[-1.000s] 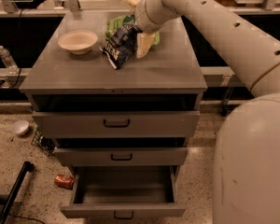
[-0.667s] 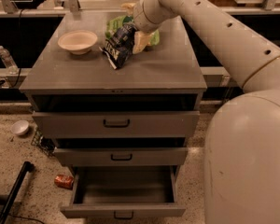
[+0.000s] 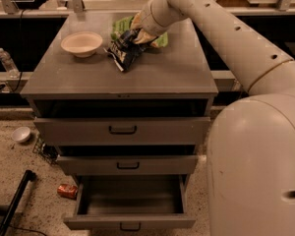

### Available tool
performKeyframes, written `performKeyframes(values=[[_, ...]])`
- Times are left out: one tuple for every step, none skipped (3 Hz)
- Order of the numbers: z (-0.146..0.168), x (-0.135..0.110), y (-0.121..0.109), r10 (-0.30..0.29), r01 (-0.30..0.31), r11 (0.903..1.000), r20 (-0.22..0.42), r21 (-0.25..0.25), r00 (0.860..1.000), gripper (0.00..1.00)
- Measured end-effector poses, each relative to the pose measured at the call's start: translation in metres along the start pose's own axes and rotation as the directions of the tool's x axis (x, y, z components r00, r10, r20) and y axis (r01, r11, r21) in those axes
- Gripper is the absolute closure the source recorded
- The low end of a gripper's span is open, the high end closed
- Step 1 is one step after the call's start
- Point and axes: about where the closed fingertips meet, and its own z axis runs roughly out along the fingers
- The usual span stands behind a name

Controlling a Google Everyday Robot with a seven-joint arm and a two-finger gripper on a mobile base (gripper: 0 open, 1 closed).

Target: Place blue chip bag into bottom drawer

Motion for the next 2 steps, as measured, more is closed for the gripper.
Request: performKeyframes(values=[[0.003, 0.003, 0.006, 0.013, -0.013, 0.9997, 0.016, -0.02, 1.0, 0.96], [-0.031, 0.003, 0.022, 0.063, -0.063, 0.9978, 0.024, -0.02, 0.998, 1.0]])
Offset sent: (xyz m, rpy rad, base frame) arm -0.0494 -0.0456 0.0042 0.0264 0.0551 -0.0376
